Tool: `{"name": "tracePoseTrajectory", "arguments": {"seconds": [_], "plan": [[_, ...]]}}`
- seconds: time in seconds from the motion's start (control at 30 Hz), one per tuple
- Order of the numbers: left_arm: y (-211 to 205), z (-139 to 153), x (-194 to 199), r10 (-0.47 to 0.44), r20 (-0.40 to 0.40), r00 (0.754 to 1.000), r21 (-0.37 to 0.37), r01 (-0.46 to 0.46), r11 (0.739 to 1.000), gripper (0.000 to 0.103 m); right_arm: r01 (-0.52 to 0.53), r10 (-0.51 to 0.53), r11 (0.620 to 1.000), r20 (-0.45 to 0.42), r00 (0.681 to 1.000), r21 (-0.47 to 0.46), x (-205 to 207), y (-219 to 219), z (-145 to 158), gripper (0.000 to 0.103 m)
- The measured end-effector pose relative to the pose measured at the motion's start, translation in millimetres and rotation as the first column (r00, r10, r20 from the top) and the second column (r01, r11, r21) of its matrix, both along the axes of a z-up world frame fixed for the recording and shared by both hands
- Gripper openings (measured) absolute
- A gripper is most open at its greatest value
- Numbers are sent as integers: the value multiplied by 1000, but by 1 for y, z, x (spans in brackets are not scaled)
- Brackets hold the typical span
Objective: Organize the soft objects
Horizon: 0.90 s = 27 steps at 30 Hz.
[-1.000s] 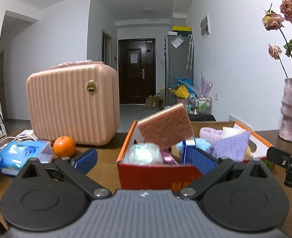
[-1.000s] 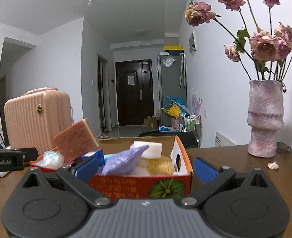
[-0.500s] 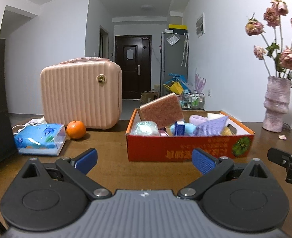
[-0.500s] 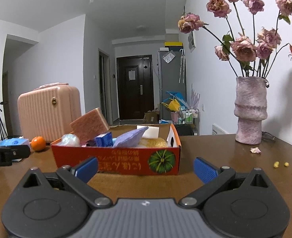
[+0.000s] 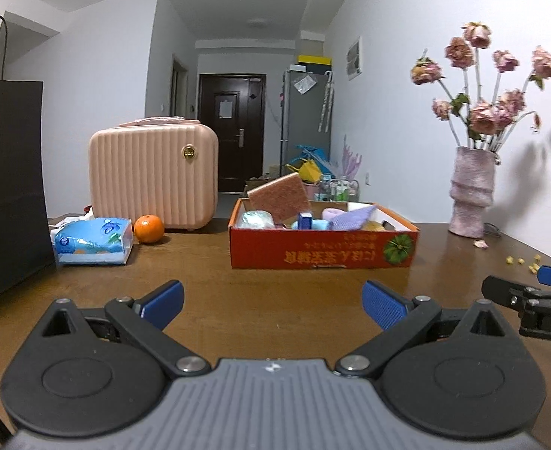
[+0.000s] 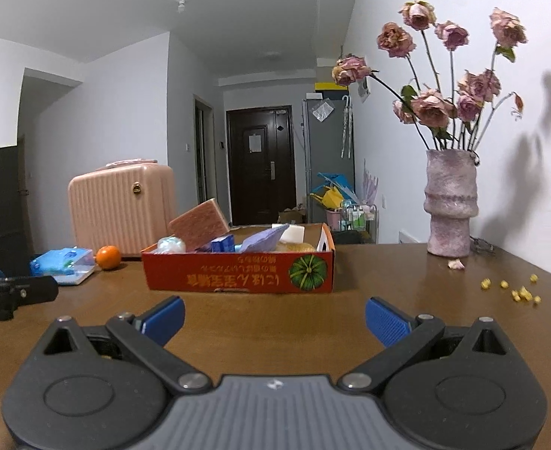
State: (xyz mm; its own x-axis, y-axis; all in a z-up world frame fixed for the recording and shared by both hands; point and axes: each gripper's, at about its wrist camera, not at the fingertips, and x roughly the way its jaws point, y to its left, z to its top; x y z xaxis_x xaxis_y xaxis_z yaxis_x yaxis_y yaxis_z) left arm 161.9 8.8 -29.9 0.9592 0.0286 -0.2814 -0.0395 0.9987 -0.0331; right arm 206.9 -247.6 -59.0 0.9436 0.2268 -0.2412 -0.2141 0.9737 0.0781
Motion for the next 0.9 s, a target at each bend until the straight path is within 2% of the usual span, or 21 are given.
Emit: {"name": "tracePoseTrajectory", "arguments": {"seconds": [0.27,0.43,0.9], "plan": [[-6,-3,-44,-44,-5,999,11,44,999,103,32,-32,999,-4,999,-4,-58,-9,11,103],[-9,-1,-55,-48,10,999,20,48,999,103,43,-42,999,37,998,-32,-82,-8,19,103],[-12,2,-64,-66,33,997,28,65,997,103,32,-28,998,88,996,-50,-100,-3,27,103]]}}
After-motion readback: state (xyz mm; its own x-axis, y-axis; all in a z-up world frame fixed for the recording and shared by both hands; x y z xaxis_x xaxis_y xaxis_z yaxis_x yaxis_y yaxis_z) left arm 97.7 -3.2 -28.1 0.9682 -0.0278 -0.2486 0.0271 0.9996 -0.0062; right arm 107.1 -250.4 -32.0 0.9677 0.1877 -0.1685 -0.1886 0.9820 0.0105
